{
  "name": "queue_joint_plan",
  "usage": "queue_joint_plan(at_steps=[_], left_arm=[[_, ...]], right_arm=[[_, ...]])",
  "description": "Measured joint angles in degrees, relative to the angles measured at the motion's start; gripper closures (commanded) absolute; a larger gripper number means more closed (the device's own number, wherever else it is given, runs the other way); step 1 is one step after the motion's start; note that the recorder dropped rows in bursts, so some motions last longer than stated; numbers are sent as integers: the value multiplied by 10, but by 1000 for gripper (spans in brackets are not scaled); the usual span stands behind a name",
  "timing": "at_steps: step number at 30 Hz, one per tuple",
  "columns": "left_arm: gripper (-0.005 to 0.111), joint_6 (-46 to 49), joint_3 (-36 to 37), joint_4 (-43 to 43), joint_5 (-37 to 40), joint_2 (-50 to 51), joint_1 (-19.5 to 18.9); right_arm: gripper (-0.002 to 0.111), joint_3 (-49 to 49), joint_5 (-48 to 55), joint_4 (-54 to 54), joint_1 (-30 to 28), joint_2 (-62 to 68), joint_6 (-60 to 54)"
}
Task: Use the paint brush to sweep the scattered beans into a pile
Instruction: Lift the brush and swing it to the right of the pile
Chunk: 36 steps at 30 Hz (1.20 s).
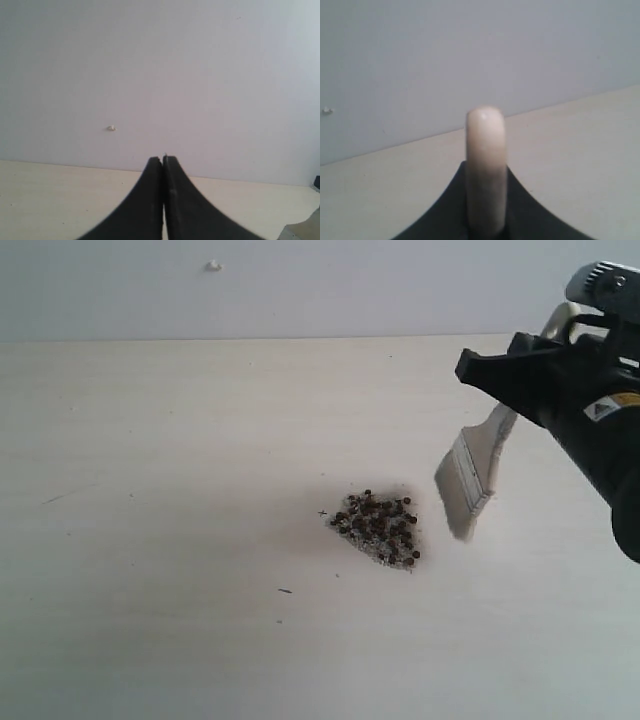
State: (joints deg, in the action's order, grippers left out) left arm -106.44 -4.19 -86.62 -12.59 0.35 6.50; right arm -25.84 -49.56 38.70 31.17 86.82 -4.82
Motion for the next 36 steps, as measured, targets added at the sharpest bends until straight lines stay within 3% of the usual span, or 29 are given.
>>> queue_joint_plan(at_steps=[6, 12, 16, 20, 28, 36], left_arm=[[107, 0, 0, 0, 0, 0, 0], [107, 0, 0, 0, 0, 0, 0], [107, 0, 0, 0, 0, 0, 0], [107, 0, 0, 0, 0, 0, 0], [107, 0, 0, 0, 0, 0, 0], [107, 0, 0, 0, 0, 0, 0]], right_arm=[[108, 114, -113, -23, 0, -2, 188], [108, 167, -153, -103, 0, -44, 191], [108, 197, -159, -175, 0, -95, 126], [108, 197, -131, -245, 0, -132, 102], [108, 158, 36, -474, 1, -164, 88], [108, 156, 100, -518, 1, -218, 91]])
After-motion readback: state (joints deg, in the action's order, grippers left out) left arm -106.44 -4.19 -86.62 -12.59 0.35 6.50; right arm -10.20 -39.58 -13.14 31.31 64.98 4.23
